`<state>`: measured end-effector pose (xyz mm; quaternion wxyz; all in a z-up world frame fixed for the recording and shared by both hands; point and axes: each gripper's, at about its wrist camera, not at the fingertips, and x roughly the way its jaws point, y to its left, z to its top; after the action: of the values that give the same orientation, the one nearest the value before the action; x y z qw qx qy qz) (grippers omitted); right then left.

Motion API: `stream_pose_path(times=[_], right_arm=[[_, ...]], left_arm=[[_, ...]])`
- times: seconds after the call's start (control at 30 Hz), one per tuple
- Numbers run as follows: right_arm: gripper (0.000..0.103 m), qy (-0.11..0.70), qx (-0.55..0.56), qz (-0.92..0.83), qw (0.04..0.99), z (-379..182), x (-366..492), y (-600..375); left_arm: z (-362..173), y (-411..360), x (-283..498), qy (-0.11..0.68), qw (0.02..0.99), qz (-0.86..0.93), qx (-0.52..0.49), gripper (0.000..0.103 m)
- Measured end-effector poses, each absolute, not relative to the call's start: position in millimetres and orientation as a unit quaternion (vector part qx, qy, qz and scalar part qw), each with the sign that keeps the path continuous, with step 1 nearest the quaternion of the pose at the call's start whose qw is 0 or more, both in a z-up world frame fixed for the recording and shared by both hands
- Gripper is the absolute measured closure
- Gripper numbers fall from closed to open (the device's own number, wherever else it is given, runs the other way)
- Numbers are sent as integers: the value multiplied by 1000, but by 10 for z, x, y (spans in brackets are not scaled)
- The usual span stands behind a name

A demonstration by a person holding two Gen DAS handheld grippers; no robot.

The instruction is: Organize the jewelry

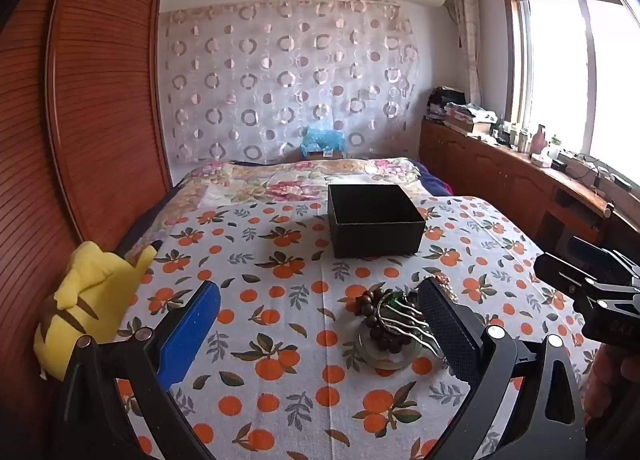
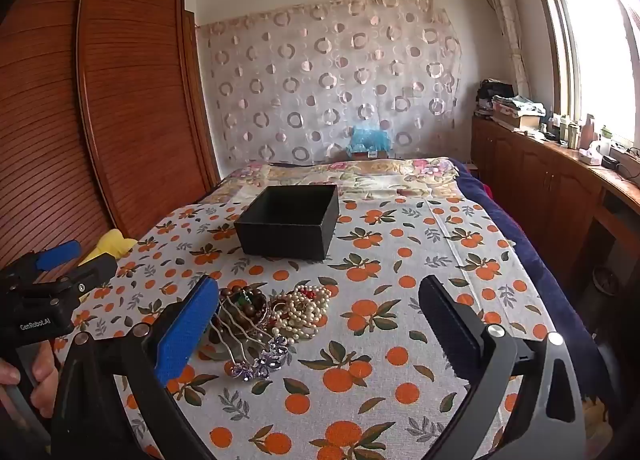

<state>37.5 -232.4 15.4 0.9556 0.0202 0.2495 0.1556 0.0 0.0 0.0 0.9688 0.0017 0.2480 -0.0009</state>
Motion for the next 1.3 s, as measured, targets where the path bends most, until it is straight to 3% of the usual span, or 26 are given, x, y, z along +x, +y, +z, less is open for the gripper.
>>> stream_pose_path(times=[1.3], right_arm=[[2,248,21,160,955,149,367,-2260]], left_arm=[[-2,-1,0,244,970,-2,-1,7]])
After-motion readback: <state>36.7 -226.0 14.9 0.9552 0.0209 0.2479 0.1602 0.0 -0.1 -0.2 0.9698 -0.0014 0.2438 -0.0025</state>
